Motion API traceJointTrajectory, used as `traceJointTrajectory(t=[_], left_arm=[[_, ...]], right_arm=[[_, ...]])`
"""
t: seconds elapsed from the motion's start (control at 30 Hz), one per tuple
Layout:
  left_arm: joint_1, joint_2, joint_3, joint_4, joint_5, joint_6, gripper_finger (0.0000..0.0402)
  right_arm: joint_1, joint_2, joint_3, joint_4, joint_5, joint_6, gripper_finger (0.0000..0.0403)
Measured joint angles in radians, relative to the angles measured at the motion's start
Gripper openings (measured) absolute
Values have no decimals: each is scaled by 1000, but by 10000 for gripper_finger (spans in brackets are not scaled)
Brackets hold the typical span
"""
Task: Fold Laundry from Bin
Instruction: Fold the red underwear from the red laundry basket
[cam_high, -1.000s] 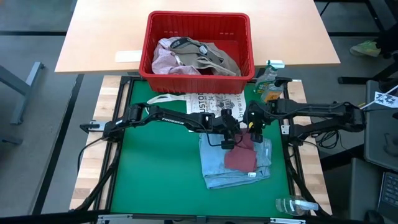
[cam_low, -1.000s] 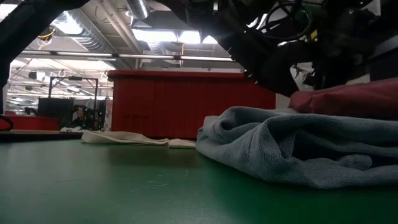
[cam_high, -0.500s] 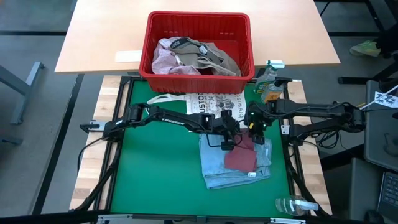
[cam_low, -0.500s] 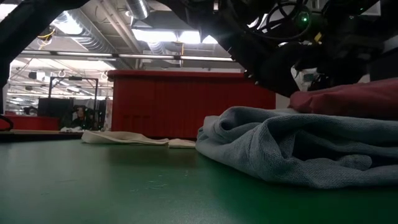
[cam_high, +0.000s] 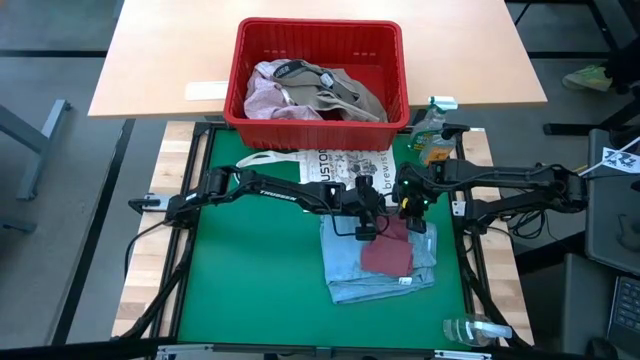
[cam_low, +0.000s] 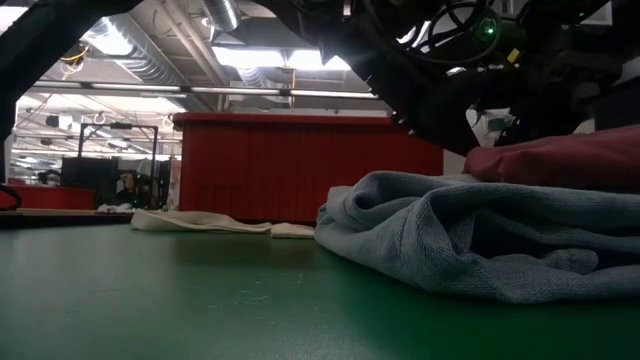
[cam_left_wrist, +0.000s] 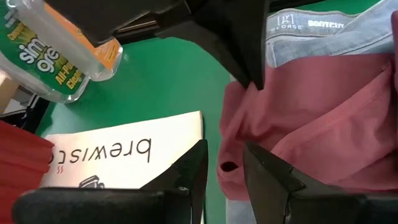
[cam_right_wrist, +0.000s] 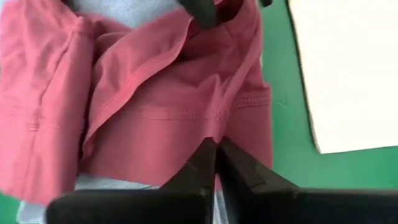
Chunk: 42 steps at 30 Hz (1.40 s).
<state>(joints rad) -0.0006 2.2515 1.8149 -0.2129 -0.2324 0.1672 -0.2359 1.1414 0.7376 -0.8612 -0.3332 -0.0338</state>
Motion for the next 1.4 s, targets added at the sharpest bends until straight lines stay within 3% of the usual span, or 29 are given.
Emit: traceJointTrajectory(t=[0.23, 0.53, 1.0, 1.13, 1.4], left_arm=[[0, -67, 2, -93, -54, 2, 95], [-9, -138, 2, -326, -41, -9, 95], [-13, -133, 2, -325, 81, -4, 98], [-15, -132, 2, -308, 146, -7, 118], [-38, -131, 1, -247, 147, -1, 191]], right_arm=[[1, -2, 48, -4, -29, 3, 7], [2, -2, 187, -79, -46, 24, 5], [186, -2, 203, -86, -41, 59, 2], [222, -1, 203, -82, 3, 78, 2], [230, -1, 203, -82, 26, 101, 2]])
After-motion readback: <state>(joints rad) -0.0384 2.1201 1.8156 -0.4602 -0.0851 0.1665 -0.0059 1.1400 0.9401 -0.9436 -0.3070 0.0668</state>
